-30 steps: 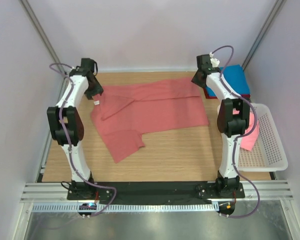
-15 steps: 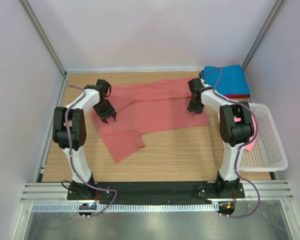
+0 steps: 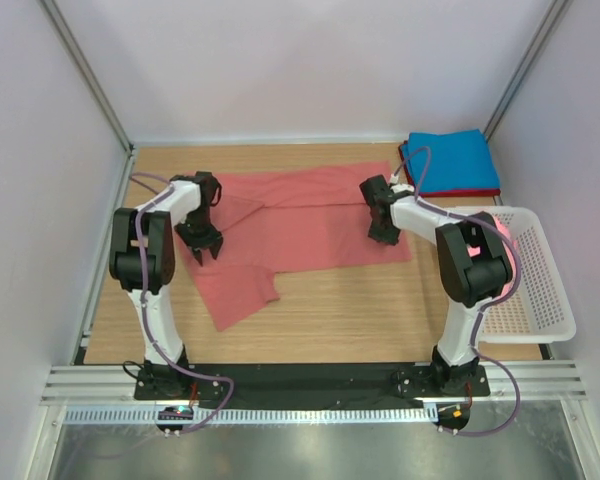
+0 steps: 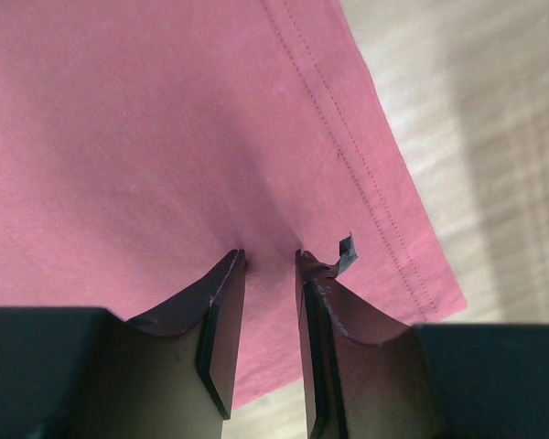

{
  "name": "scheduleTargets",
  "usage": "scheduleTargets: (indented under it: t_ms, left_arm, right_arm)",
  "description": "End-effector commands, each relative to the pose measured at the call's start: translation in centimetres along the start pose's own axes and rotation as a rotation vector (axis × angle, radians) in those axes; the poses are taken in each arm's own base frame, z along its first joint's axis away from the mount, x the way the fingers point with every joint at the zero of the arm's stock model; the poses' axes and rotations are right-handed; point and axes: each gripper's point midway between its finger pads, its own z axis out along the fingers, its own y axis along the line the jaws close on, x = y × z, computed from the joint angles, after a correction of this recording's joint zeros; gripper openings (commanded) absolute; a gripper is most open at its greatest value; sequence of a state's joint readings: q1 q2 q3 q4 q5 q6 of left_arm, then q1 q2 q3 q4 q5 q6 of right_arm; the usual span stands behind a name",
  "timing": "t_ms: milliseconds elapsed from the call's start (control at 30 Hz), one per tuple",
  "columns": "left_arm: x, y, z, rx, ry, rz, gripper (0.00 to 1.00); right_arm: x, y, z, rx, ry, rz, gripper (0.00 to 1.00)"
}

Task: Fold and stack the t-shirts
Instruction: Fold the tshirt

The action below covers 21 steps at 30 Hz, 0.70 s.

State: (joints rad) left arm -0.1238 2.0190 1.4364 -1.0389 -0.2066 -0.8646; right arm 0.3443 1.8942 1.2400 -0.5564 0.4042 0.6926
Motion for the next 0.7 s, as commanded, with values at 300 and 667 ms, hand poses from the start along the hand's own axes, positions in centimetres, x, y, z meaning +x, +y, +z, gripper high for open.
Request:
scheduleTargets:
  t_ms: [300,667]
  left_arm:
    - [-5.5,5.1,-0.7,-0.154,-0.097,-0.104,0.47]
    - [-13.3,-3.3,-10.5,0.261,-0.371,-0.1,0.5]
  right_arm:
    - [1.7,-0.8,-5.0,-0.017,-0.01,0.005,0.38]
    - [-12.3,2.7,-1.5,-0.208,-0.038,0.01,0.44]
